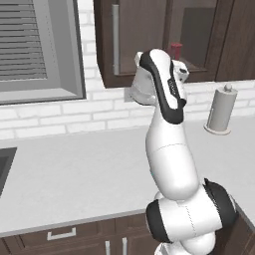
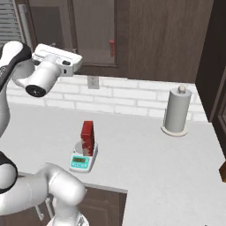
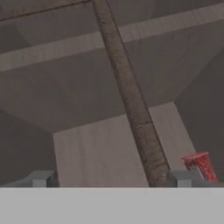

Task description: Pick the cereal and place it on the digital scale for weighing, and close the cabinet.

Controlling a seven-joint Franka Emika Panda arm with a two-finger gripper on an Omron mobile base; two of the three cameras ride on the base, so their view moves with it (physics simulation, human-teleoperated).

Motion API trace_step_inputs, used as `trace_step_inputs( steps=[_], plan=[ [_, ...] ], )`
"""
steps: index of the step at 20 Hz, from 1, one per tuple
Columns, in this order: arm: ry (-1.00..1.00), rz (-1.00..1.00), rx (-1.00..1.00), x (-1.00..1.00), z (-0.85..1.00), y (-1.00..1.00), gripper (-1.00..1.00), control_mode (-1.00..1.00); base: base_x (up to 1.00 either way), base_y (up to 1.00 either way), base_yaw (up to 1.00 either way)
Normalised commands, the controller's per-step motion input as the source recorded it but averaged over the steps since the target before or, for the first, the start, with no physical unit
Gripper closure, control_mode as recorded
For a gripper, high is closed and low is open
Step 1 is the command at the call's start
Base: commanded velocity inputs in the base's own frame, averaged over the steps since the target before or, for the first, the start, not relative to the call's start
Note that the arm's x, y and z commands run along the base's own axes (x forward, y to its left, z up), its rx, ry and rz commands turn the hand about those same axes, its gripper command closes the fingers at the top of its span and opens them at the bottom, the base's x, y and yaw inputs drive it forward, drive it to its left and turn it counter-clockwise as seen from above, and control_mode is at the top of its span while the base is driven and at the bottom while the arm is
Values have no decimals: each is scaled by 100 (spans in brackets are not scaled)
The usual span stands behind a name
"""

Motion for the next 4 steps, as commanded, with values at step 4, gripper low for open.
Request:
trace_step_inputs(
  steps=[4],
  plan=[
    [0, 0, 0, 0, 0, -28, -100, -100, 0, 0, 0]
  ],
)
